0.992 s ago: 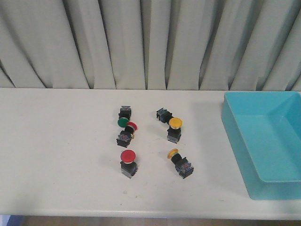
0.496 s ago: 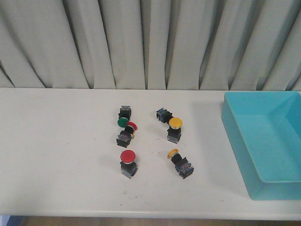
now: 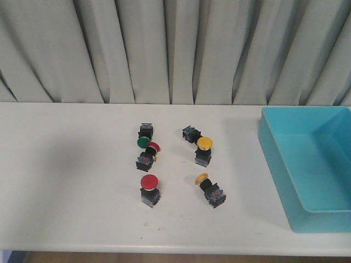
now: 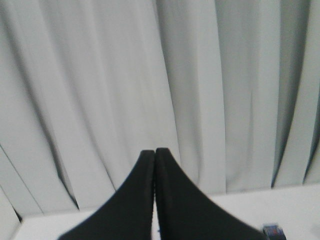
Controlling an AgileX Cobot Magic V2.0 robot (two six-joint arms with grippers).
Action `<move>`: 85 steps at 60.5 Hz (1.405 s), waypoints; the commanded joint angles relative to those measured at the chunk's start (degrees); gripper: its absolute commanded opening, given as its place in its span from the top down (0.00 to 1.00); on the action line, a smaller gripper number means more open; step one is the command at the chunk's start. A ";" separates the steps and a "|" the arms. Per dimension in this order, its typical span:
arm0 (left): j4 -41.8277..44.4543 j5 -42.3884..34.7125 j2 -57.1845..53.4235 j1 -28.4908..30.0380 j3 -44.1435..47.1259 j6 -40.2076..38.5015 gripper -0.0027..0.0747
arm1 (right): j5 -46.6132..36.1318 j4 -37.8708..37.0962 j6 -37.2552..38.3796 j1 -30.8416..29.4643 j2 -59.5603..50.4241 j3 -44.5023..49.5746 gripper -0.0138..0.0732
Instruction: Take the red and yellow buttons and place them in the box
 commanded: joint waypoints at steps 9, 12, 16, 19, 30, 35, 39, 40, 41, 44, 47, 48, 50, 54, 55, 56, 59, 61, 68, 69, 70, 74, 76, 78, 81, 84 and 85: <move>-7.12 -1.52 5.53 -0.34 -4.72 0.00 0.95 | -4.01 0.14 -1.40 0.02 6.30 -2.35 0.81; -6.51 0.99 6.22 -0.56 -5.84 1.16 0.91 | -4.34 -0.39 -2.46 0.02 7.19 -2.40 0.76; -6.45 5.10 7.16 -1.32 -7.87 3.27 0.82 | -3.92 -0.31 -3.16 0.02 8.45 -3.26 0.65; -6.65 7.39 8.30 -2.05 -9.53 3.87 0.72 | -2.81 -0.07 -3.16 0.09 9.30 -4.14 0.56; -6.65 9.72 12.84 -5.89 -13.89 3.76 0.28 | 1.80 0.45 -3.70 0.09 10.01 -5.95 0.17; -6.93 10.55 15.13 -8.20 -15.77 3.39 0.17 | 4.68 1.66 -3.70 0.09 9.95 -5.90 0.07; -8.43 12.19 16.88 -10.22 -17.30 3.39 0.15 | 7.31 2.11 -3.70 0.03 10.05 -5.90 0.05; -8.85 12.63 17.29 -10.66 -17.62 3.39 0.15 | 7.96 2.11 -3.70 0.03 10.05 -5.90 0.05; -9.37 13.14 17.67 -11.12 -18.16 3.45 0.15 | 8.34 2.11 -3.70 0.03 10.05 -5.90 0.05; -13.37 18.68 22.69 -15.58 -21.69 3.45 0.17 | 12.42 2.30 -3.76 0.03 10.05 -5.90 0.07; -14.10 19.92 24.85 -16.99 -22.74 3.54 0.18 | 13.75 2.30 -3.76 0.03 10.05 -5.85 0.07; -14.16 20.08 25.49 -17.50 -22.98 3.54 0.18 | 14.23 2.30 -3.76 0.03 10.05 -5.85 0.08; -14.16 20.15 26.81 -18.20 -23.53 3.48 0.19 | 14.74 2.30 -3.76 0.03 10.05 -5.85 0.08; -14.20 20.20 30.12 -19.94 -24.18 3.48 0.21 | 15.45 2.30 -3.76 0.03 10.05 -5.85 0.09; -14.29 20.20 30.75 -20.28 -24.16 3.48 0.21 | 15.53 2.30 -3.76 0.03 10.05 -5.85 0.10; -14.29 20.05 31.60 -20.59 -24.16 3.48 0.21 | 15.65 2.30 -3.76 0.03 10.05 -5.85 0.10; -14.68 19.93 33.66 -21.72 -24.16 3.48 0.21 | 15.71 2.30 -3.76 0.03 10.05 -5.85 0.10; -14.73 19.93 34.80 -22.51 -24.16 3.48 0.21 | 15.79 2.30 -3.76 0.03 10.05 -5.85 0.10; -14.67 19.86 39.10 -25.01 -24.16 3.59 0.21 | 15.93 2.36 -3.76 0.03 10.05 -5.68 0.11; -14.67 19.81 39.83 -25.28 -24.16 3.59 0.21 | 16.10 2.43 -3.76 0.03 10.05 -5.68 0.11; -14.60 19.75 40.31 -25.55 -24.16 3.59 0.21 | 16.15 2.44 -3.76 0.03 10.05 -5.68 0.11; -14.60 19.52 42.38 -26.72 -24.16 3.59 0.21 | 16.50 2.71 -3.76 0.08 10.05 -5.68 0.11; -14.69 19.41 43.24 -27.19 -24.16 3.59 0.21 | 16.63 2.98 -3.76 0.08 10.05 -5.68 0.11; -14.69 19.41 44.29 -27.73 -24.16 3.59 0.21 | 16.76 3.40 -3.76 0.08 10.05 -5.68 0.11; -14.59 19.47 45.65 -28.27 -24.16 3.59 0.21 | 16.99 3.94 -3.76 0.08 10.05 -5.68 0.11; -14.59 19.47 47.00 -28.75 -24.16 3.59 0.21 | 17.20 4.19 -3.76 0.08 10.05 -5.68 0.12; -14.51 19.47 47.18 -28.75 -24.16 3.59 0.21 | 17.20 4.27 -3.76 0.08 10.05 -5.68 0.12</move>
